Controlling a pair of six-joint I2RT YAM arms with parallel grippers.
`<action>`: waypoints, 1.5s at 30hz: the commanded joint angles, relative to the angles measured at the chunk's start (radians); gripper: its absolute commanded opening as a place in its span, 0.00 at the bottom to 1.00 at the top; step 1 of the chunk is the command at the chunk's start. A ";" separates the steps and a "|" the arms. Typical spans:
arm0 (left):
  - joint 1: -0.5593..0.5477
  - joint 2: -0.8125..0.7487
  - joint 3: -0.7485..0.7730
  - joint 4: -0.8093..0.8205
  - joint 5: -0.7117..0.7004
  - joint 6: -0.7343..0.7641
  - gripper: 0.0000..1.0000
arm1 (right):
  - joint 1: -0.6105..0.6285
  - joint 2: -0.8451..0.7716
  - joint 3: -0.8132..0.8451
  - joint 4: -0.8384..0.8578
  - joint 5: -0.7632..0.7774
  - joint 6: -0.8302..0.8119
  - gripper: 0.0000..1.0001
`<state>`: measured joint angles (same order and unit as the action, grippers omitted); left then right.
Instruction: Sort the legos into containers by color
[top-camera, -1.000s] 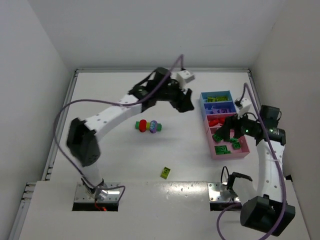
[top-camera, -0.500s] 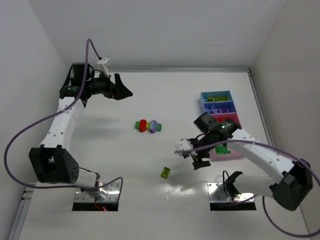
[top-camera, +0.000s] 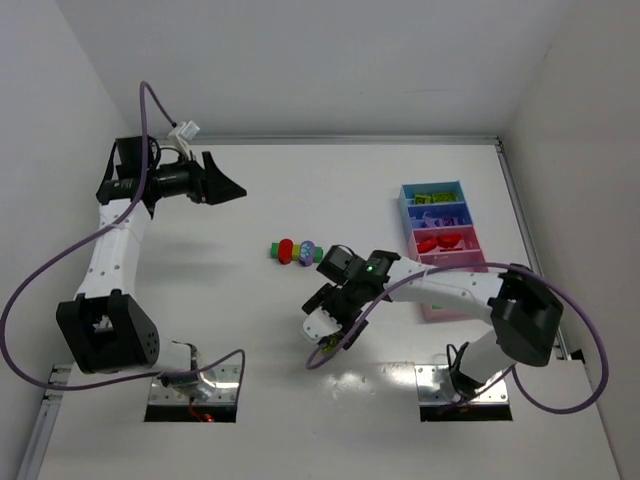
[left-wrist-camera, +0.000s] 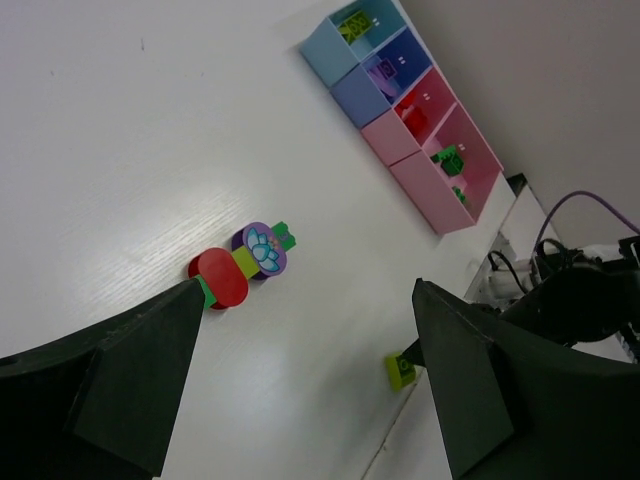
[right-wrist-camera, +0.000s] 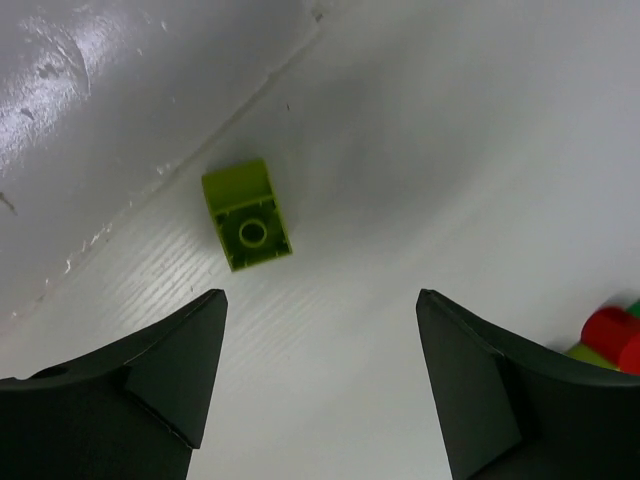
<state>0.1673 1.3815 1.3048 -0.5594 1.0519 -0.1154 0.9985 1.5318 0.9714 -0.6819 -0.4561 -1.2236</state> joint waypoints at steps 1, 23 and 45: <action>0.021 0.040 0.022 0.012 0.080 0.000 0.92 | 0.055 0.034 0.047 0.027 -0.041 -0.057 0.77; 0.049 0.100 0.031 0.021 0.155 0.000 0.92 | 0.114 0.215 -0.009 0.047 -0.032 -0.099 0.69; 0.017 0.010 -0.116 0.189 -0.075 -0.084 0.97 | -0.360 0.111 0.322 0.359 0.015 0.899 0.03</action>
<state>0.1986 1.4689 1.2194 -0.4965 1.0683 -0.1410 0.7795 1.7252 1.2240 -0.4896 -0.4644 -0.7162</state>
